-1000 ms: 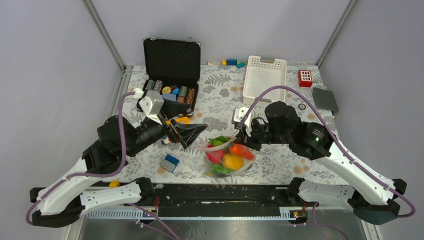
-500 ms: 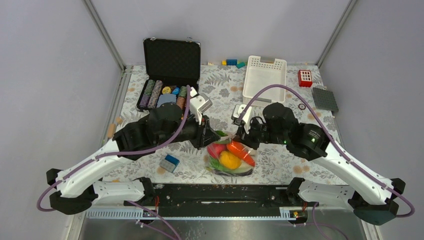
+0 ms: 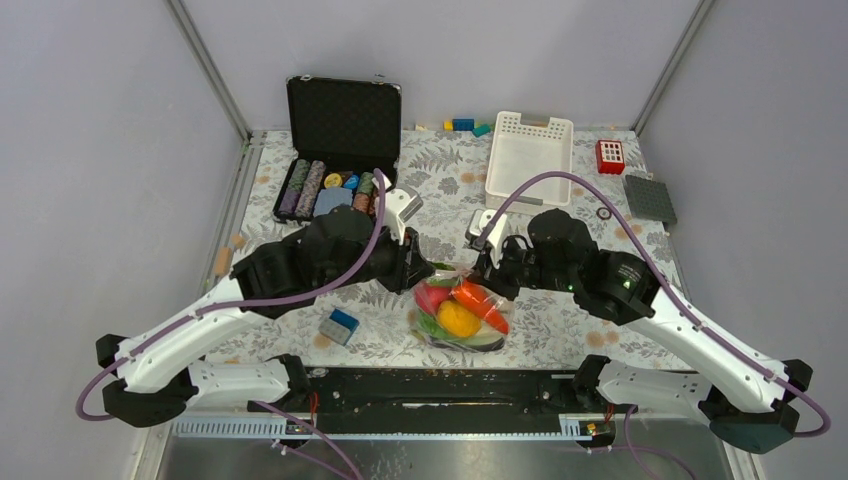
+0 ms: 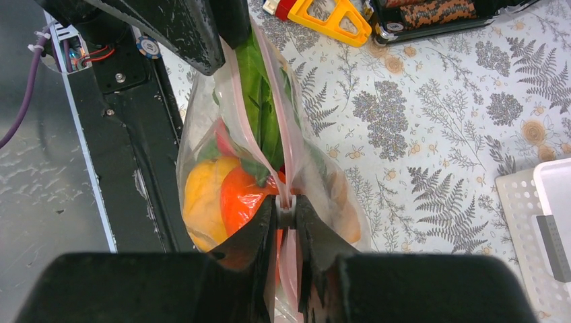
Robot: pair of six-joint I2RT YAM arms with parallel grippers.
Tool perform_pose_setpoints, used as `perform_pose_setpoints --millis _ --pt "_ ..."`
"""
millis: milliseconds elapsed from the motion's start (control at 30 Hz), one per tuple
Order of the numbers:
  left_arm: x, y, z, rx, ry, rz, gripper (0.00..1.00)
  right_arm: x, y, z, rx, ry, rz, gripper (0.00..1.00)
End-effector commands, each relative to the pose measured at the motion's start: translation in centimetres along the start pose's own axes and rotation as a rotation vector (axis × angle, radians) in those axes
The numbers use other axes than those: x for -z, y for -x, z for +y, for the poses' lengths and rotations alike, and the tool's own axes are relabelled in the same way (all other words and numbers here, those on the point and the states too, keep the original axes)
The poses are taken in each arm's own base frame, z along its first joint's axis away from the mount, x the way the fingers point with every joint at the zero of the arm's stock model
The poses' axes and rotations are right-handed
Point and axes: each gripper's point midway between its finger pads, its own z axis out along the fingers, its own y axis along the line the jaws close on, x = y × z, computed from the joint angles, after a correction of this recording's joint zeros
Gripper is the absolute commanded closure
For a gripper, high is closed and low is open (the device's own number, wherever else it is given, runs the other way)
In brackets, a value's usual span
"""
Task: Place the food in the zip-top bag and seal the zipper
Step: Adjust the zipper food storage bag at the center of the board.
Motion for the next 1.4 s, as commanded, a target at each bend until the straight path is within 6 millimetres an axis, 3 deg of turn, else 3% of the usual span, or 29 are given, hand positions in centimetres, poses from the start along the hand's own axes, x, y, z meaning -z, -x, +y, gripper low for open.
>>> perform_pose_setpoints --millis 0,167,567,733,900,1233,1367 --pt "2.3 4.3 -1.1 0.015 -0.026 -0.158 0.73 0.5 1.4 -0.2 0.005 -0.014 -0.068 1.0" --pt "3.5 6.0 -0.3 0.023 0.028 -0.223 0.73 0.6 1.3 -0.1 0.005 -0.006 -0.07 1.0" --pt "1.4 1.8 -1.6 -0.027 -0.06 -0.011 0.85 0.3 1.2 -0.1 0.002 -0.008 -0.061 1.0" --pt "0.2 1.1 0.3 -0.015 0.043 0.014 0.95 0.3 1.3 -0.1 0.001 -0.006 -0.067 1.0" --pt "-0.8 -0.2 0.6 -0.004 0.06 0.075 0.99 0.3 1.3 -0.2 -0.002 -0.013 -0.068 1.0" --pt "-1.5 -3.3 -0.5 -0.007 -0.032 0.196 1.0 0.2 1.7 -0.8 -0.017 -0.048 -0.082 1.0" --pt "-2.4 -4.4 0.5 -0.001 0.027 0.24 1.0 0.3 1.9 -0.7 -0.022 -0.044 -0.099 1.0"
